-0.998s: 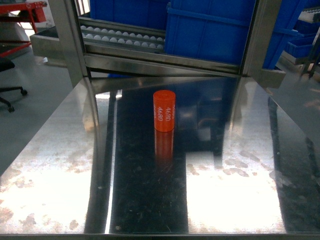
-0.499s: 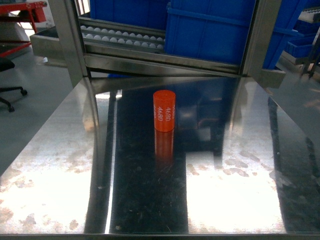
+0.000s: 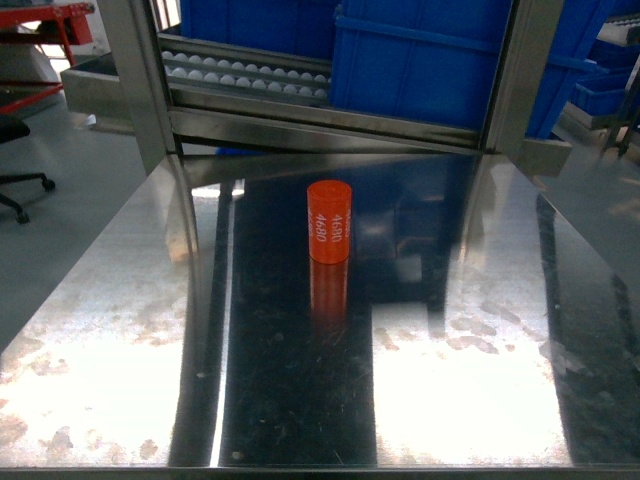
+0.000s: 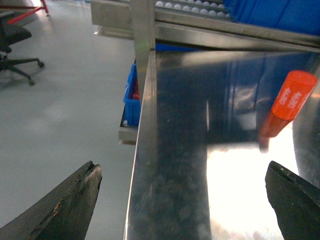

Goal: Pick capacitor and pack into box

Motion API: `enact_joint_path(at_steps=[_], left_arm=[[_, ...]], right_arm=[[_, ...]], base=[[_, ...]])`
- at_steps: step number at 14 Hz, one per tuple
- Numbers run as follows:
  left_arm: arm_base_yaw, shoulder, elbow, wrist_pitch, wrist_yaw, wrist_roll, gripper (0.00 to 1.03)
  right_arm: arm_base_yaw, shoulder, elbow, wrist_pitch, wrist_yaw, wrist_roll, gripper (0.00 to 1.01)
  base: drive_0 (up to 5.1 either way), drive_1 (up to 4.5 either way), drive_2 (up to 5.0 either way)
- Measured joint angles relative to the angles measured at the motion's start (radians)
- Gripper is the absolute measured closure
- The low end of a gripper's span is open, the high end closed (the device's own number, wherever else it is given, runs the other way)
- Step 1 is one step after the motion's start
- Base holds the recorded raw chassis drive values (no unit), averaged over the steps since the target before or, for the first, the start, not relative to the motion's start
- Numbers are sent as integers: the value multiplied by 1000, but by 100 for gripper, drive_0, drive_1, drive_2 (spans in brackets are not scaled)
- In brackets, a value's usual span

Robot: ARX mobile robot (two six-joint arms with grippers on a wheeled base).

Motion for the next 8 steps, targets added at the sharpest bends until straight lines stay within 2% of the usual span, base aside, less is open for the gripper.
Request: enact_joint_path(at_steps=[2,3,4,6,8], left_arm=[[-23,404,159,312,80,-8,5],[-27,571,237,400,121,-6,5],[-27,733,327,438,171,5,5],[-30,951,535,385,267,37,5],[-34,982,575,374,282,47,5]], right_arm=[[0,0,0,0,0,0,3],[0,0,0,0,0,0,3],[0,0,0,0,0,0,3],[0,0,0,0,0,0,3],[0,0,0,0,0,0,3]], base=[[0,0,0],[0,0,0],[0,0,0],[0,0,0],[0,0,0]])
